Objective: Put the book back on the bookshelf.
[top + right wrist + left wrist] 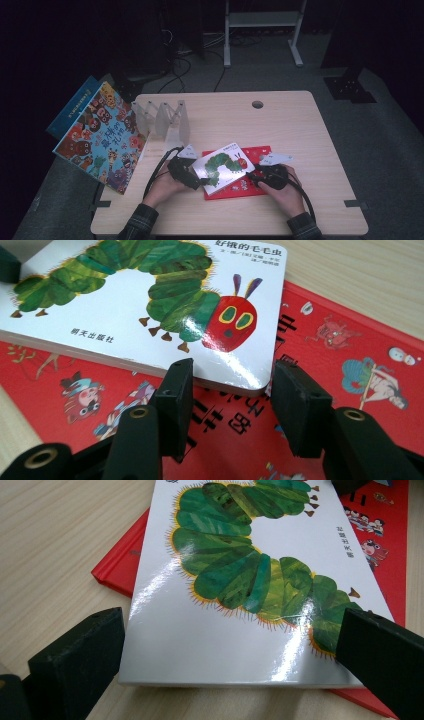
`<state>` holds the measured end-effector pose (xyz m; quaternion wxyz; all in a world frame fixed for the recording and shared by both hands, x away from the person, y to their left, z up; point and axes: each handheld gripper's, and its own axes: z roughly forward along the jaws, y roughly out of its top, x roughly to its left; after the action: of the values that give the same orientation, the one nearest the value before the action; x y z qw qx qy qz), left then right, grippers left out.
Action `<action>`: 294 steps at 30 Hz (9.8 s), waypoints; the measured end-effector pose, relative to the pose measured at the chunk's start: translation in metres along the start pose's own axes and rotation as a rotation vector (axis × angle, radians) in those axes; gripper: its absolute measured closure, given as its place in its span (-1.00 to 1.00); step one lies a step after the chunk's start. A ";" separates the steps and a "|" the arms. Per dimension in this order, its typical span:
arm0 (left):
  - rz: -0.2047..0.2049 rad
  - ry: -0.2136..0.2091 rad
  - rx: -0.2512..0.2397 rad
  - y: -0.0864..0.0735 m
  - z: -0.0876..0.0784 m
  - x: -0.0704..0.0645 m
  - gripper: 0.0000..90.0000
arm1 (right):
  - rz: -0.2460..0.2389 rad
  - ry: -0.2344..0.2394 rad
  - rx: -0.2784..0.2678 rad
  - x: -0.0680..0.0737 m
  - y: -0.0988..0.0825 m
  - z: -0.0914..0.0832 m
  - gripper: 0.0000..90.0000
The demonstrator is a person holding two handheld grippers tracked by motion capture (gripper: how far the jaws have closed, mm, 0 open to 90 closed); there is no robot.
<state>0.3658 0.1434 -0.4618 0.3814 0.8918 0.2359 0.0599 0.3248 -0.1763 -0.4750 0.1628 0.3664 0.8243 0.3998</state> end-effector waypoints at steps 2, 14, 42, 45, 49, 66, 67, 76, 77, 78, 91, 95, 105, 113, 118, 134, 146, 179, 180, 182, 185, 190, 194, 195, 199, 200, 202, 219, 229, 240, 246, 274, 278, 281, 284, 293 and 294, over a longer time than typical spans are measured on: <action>0.002 0.004 0.002 -0.002 -0.002 0.000 -1.00 | 0.001 -0.004 0.002 0.000 0.001 0.001 0.13; -0.068 0.058 -0.003 -0.018 -0.014 -0.002 -1.00 | 0.025 0.020 -0.029 0.007 -0.004 -0.020 0.14; -0.081 0.093 0.027 -0.028 -0.014 -0.010 -0.96 | -0.080 0.142 -0.006 0.071 0.001 0.004 0.22; -0.082 0.095 0.017 -0.029 -0.014 -0.008 -0.96 | -0.089 0.145 -0.011 0.075 0.002 0.006 0.38; -0.087 0.087 0.003 -0.030 -0.015 -0.007 -1.00 | -0.084 0.148 -0.019 0.078 0.002 0.008 0.59; -0.071 0.048 -0.057 -0.018 -0.011 0.005 -1.00 | -0.099 0.157 -0.021 0.087 0.005 0.015 0.98; -0.078 0.050 -0.063 -0.017 -0.011 0.005 -1.00 | -0.101 0.157 -0.021 0.087 0.005 0.015 0.98; -0.085 -0.021 -0.061 -0.014 -0.002 0.006 -1.00 | -0.123 0.150 -0.023 0.087 0.005 0.015 0.97; -0.086 -0.034 -0.061 -0.014 -0.001 0.005 -1.00 | -0.123 0.147 -0.021 0.088 0.005 0.015 0.97; -0.086 -0.033 -0.061 -0.013 -0.001 0.005 -1.00 | -0.126 0.143 -0.021 0.089 0.006 0.015 0.97; -0.103 -0.057 -0.030 -0.010 0.001 0.009 -1.00 | -0.136 0.134 -0.016 0.090 0.007 0.016 0.97; -0.106 -0.061 -0.023 -0.010 0.002 0.009 -1.00 | -0.137 0.133 -0.015 0.091 0.008 0.016 0.97; -0.109 -0.038 0.015 -0.004 0.001 0.005 -1.00 | -0.135 0.136 -0.015 0.090 0.008 0.017 0.98; -0.100 -0.024 0.032 -0.001 0.000 0.003 -1.00 | -0.131 0.137 -0.015 0.090 0.008 0.017 0.98; -0.110 -0.024 0.007 0.002 -0.008 0.001 -1.00 | -0.127 0.137 -0.009 0.090 0.008 0.016 0.98; -0.059 -0.011 -0.105 0.021 -0.033 -0.015 -1.00 | -0.112 0.142 -0.003 0.090 0.009 0.017 0.98; 0.024 -0.101 -0.132 0.035 -0.035 -0.039 -0.94 | -0.110 0.132 -0.006 0.092 0.011 0.019 0.98; 0.091 -0.088 -0.195 0.022 -0.026 -0.047 0.20 | -0.096 0.131 -0.015 0.094 0.012 0.023 0.95; 0.091 -0.088 -0.195 0.022 -0.026 -0.047 0.22 | -0.096 0.131 -0.015 0.094 0.012 0.023 0.95; 0.092 -0.080 -0.199 0.021 -0.025 -0.046 0.29 | -0.096 0.131 -0.019 0.094 0.012 0.023 0.95; 0.095 -0.077 -0.195 0.020 -0.024 -0.046 0.33 | -0.101 0.131 -0.023 0.093 0.012 0.023 0.95; 0.093 -0.071 -0.202 0.019 -0.023 -0.046 0.44 | -0.105 0.131 -0.023 0.093 0.012 0.023 0.94; 0.092 -0.066 -0.203 0.018 -0.021 -0.046 0.52 | -0.107 0.131 -0.026 0.093 0.012 0.023 0.92; 0.093 -0.070 -0.205 0.018 -0.021 -0.046 0.53 | -0.108 0.131 -0.027 0.093 0.011 0.023 0.92; 0.114 -0.061 -0.198 0.020 -0.022 -0.051 0.65 | -0.102 0.127 -0.025 0.092 0.011 0.022 0.84; 0.116 -0.055 -0.195 0.021 -0.021 -0.052 0.66 | -0.102 0.124 -0.023 0.092 0.011 0.022 0.83; 0.107 -0.054 -0.200 0.021 -0.021 -0.051 0.66 | -0.106 0.121 -0.020 0.090 0.011 0.020 0.78; 0.052 -0.056 -0.226 0.022 -0.026 -0.048 0.67 | -0.018 -0.037 -0.076 0.028 -0.002 -0.024 0.43; 0.023 -0.060 -0.253 0.022 -0.031 -0.042 0.67 | 0.121 -0.211 -0.066 -0.037 -0.028 -0.049 0.10; 0.011 -0.057 -0.274 0.020 -0.042 -0.038 0.67 | 0.188 -0.280 -0.008 -0.068 -0.047 -0.049 -0.09; -0.008 -0.042 -0.296 0.016 -0.054 -0.034 0.67 | 0.202 -0.297 0.020 -0.072 -0.049 -0.047 -0.16; -0.091 0.021 -0.356 -0.015 -0.103 -0.026 0.68 | 0.235 -0.295 0.037 -0.077 -0.049 -0.046 -0.43; -0.102 0.046 -0.362 -0.023 -0.115 -0.025 0.68 | 0.235 -0.295 0.037 -0.077 -0.049 -0.046 -0.43; -0.117 0.061 -0.374 -0.029 -0.124 -0.023 0.68 | 0.235 -0.295 0.037 -0.077 -0.049 -0.046 -0.43; -0.133 0.079 -0.386 -0.037 -0.133 -0.022 0.68 | 0.235 -0.295 0.037 -0.077 -0.049 -0.046 -0.43; -0.174 0.121 -0.411 -0.059 -0.156 -0.020 0.68 | 0.235 -0.295 0.037 -0.077 -0.049 -0.046 -0.43; -0.175 0.129 -0.411 -0.062 -0.159 -0.020 0.68 | 0.235 -0.295 0.037 -0.077 -0.049 -0.046 -0.43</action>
<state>0.2797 0.2746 -0.3928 0.5429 0.7659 0.3188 0.1301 0.3280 -0.2785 -0.4861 0.2275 0.5179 0.7501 0.3427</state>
